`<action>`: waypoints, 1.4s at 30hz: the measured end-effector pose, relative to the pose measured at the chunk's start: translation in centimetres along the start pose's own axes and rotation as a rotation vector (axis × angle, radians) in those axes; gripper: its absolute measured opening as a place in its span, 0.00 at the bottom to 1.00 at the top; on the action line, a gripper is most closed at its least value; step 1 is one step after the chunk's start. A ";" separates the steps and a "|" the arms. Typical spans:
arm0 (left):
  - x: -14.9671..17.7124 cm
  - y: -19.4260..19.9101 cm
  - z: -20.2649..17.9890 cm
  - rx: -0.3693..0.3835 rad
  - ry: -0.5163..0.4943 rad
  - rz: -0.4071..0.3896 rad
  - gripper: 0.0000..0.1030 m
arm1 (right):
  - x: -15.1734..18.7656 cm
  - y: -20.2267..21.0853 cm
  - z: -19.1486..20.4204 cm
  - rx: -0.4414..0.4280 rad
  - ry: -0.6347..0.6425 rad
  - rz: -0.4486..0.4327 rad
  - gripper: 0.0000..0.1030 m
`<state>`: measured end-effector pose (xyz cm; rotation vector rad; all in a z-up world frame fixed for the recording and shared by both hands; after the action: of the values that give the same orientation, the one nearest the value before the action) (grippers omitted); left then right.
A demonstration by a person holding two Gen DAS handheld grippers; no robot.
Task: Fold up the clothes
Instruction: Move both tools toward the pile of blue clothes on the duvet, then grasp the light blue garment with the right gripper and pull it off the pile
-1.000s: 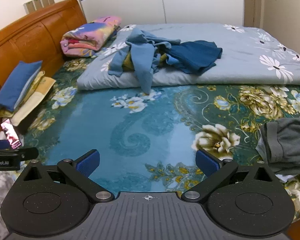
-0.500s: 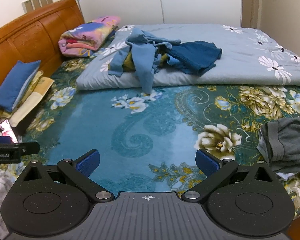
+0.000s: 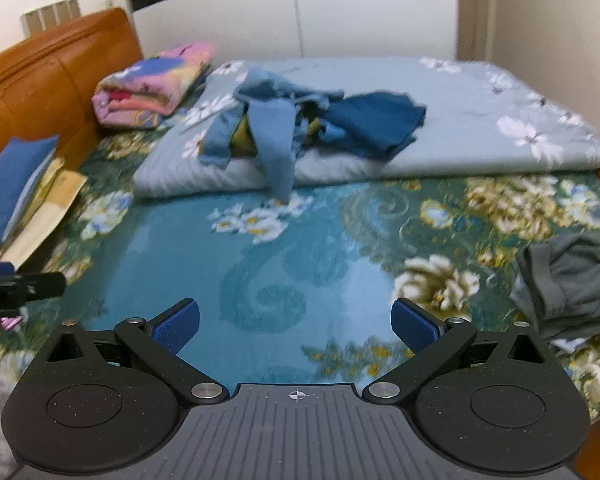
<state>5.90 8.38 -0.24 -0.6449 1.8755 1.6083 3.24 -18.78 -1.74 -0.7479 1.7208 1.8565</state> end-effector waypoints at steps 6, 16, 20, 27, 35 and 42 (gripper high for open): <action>-2.5 -1.4 3.8 0.156 0.106 -0.091 0.98 | -2.4 0.5 1.0 0.091 0.018 -0.103 1.00; -8.9 -7.6 5.3 0.069 0.233 -0.103 0.98 | -11.8 -8.4 -2.4 0.113 0.027 -0.079 0.75; -11.3 -10.3 5.2 0.009 0.284 -0.096 0.98 | -17.4 -15.5 -4.2 0.010 0.017 -0.087 0.65; -15.1 -14.8 5.1 -0.087 0.388 -0.074 0.98 | -26.1 -28.5 -3.7 -0.151 0.101 -0.101 0.63; -14.3 -17.1 5.8 -0.180 0.462 0.018 0.98 | -33.9 -42.8 0.0 -0.195 0.134 -0.082 0.63; -12.8 -16.9 7.3 -0.257 0.510 0.077 0.98 | -35.7 -50.1 2.1 -0.206 0.182 -0.054 0.58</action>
<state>27.56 12.80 -4.02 -1.1995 2.0730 1.8829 63.39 -12.42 -13.39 -1.0636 1.6129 2.0015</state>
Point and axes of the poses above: each gripper's, at about its wrist camera, not at the fingertips, and y roughly against the way its jaws point, z to its left, x to its underside, the point moved 2 cm from there along -y, roughly the way its jaws point, and after that the axes turned 5 degrees about y, right-handed, at the moved point
